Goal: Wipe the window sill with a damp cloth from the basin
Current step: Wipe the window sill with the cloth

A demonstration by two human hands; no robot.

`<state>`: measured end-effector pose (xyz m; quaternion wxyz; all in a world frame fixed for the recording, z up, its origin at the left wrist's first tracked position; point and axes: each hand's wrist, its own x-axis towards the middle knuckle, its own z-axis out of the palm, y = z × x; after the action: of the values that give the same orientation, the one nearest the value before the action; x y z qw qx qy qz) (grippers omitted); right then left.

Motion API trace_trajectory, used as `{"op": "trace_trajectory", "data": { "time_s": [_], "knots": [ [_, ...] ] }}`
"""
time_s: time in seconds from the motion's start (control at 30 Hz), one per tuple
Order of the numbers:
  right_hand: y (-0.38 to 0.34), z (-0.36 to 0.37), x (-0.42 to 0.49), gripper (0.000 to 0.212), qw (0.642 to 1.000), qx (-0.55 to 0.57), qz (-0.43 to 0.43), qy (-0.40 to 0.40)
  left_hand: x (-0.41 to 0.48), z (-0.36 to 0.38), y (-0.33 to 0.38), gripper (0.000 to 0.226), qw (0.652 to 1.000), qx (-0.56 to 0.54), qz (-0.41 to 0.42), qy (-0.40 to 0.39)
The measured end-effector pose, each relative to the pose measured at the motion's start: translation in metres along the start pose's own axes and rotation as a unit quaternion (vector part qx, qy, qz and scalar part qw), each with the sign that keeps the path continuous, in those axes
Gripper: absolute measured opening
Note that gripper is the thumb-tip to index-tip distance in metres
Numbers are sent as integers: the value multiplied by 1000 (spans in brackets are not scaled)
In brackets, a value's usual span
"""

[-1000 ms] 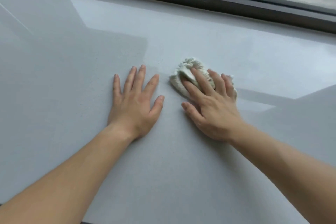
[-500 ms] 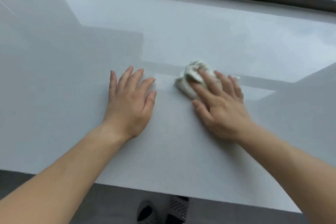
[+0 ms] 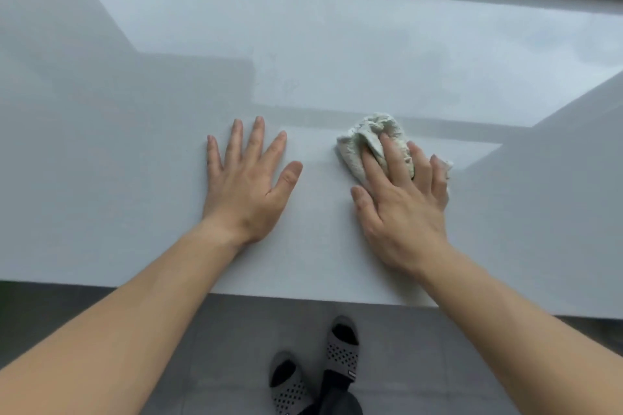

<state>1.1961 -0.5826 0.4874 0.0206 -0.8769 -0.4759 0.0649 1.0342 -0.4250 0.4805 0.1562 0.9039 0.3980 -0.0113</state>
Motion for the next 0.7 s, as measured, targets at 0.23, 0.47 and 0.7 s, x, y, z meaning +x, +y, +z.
{"op": "trace_trajectory", "data": {
  "time_s": [0.23,0.47,0.7],
  "knots": [
    [6,5,-87,51,966,-45,-252,-40,0,2,1,79,1000,29,-2,2],
    [-4,10,-86,59,998,-20,-61,-8,3,0,8,70,999,25,-26,0],
    [74,-1,-63,56,990,-48,-131,-16,12,10,60,61,1000,-24,11,2]
  ]
}}
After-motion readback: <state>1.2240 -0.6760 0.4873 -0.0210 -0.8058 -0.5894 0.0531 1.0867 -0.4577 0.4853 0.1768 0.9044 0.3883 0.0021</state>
